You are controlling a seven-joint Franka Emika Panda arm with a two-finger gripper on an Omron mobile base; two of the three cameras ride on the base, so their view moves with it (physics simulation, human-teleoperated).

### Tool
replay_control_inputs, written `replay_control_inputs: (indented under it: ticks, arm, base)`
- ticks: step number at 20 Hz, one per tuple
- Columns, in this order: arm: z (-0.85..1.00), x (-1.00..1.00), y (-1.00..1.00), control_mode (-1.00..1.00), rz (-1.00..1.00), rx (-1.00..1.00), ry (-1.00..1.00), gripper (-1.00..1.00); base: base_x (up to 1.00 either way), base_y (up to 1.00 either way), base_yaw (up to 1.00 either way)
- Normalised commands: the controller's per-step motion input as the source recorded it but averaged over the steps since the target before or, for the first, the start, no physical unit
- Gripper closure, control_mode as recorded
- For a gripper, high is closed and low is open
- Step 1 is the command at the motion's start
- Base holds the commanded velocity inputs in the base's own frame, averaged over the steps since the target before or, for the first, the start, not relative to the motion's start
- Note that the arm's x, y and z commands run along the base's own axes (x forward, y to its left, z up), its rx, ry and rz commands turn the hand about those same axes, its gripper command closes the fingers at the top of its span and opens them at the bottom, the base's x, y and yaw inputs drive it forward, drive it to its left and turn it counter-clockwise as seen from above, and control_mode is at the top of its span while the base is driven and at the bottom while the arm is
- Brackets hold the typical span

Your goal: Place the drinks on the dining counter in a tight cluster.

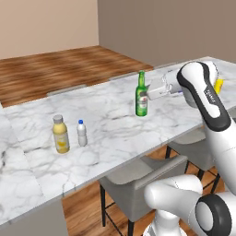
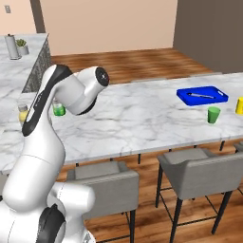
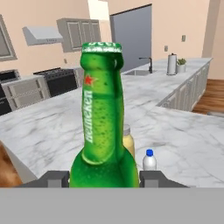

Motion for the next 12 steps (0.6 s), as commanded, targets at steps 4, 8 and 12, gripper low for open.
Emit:
replay_control_inputs:
  ticks: [4,8,12]
  arm:
    - [0.0,0.0,0.0,1.0,0.0,0.0,0.0,1.0]
    - [0.0,0.0,0.0,1.0,0.0,0.0,0.0,1.0]
    - [0.0,0.0,0.0,1.0,0.0,0.0,0.0,1.0]
  base:
    - [0.12,0.0,-0.02]
    - [0.0,0.0,0.0]
    - [0.01,0.0,0.0]
